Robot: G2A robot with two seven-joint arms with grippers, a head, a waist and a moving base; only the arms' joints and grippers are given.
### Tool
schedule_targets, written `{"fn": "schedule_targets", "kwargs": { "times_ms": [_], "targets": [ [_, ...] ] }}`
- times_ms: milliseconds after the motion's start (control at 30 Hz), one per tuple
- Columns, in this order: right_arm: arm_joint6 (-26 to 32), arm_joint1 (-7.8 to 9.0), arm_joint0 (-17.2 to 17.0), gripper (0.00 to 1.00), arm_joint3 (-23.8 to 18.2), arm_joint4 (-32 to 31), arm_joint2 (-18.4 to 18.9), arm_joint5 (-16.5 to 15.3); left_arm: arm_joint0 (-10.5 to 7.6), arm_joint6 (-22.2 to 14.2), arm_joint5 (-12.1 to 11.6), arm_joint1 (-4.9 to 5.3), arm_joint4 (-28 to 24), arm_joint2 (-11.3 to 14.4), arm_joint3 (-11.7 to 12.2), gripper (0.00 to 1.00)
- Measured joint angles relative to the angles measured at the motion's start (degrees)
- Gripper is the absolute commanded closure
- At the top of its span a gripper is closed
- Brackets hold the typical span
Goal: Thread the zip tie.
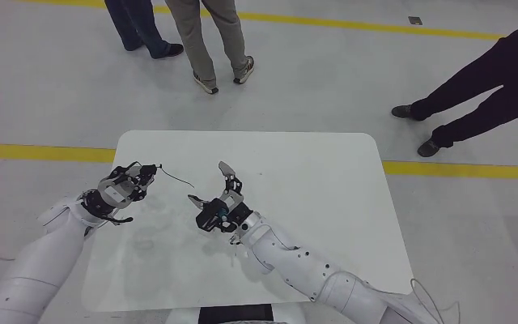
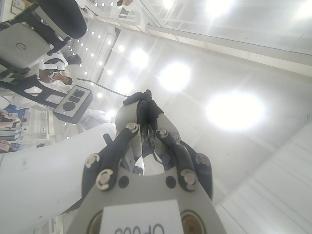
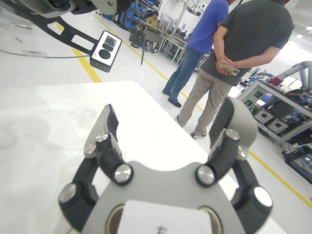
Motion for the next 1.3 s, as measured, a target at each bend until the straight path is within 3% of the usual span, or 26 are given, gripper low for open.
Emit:
{"fn": "schedule_targets", "kwargs": {
  "times_ms": [100, 200, 367, 600, 833, 967, 1200, 1300],
  "targets": [
    [-0.41, 0.00, -0.50, 0.00, -0.53, 1.07, 0.65, -0.59, 0.00, 0.00, 0.00, 0.00, 0.00, 0.00, 0.00, 1.00],
    [-3.72, 0.33, -2.56, 0.00, -1.81, 7.86, 3.92, -4.04, 0.00, 0.00, 0.00, 0.00, 0.00, 0.00, 0.00, 1.00],
    [-9.06, 1.45, -5.65, 0.00, -2.31, 18.52, 9.77, -14.06, 0.00, 0.00, 0.00, 0.00, 0.00, 0.00, 0.00, 1.00],
    [-11.90, 1.89, -8.55, 0.00, -3.29, 32.23, 14.09, -27.75, 0.00, 0.00, 0.00, 0.00, 0.00, 0.00, 0.00, 1.00],
    [-11.94, 1.85, -8.61, 0.00, -3.38, 31.14, 14.08, -26.58, 0.00, 0.00, 0.00, 0.00, 0.00, 0.00, 0.00, 1.00],
    [-13.53, 1.67, -9.99, 0.00, -3.44, 37.02, 16.10, -29.87, 0.00, 0.00, 0.00, 0.00, 0.00, 0.00, 0.00, 1.00],
    [-15.38, 1.55, -12.19, 0.00, -3.38, 47.44, 19.87, -38.43, 0.00, 0.00, 0.00, 0.00, 0.00, 0.00, 0.00, 1.00],
    [-15.12, 1.52, -12.21, 0.00, -3.43, 48.26, 20.15, -39.07, 0.00, 0.00, 0.00, 0.00, 0.00, 0.00, 0.00, 1.00]
  ]
}}
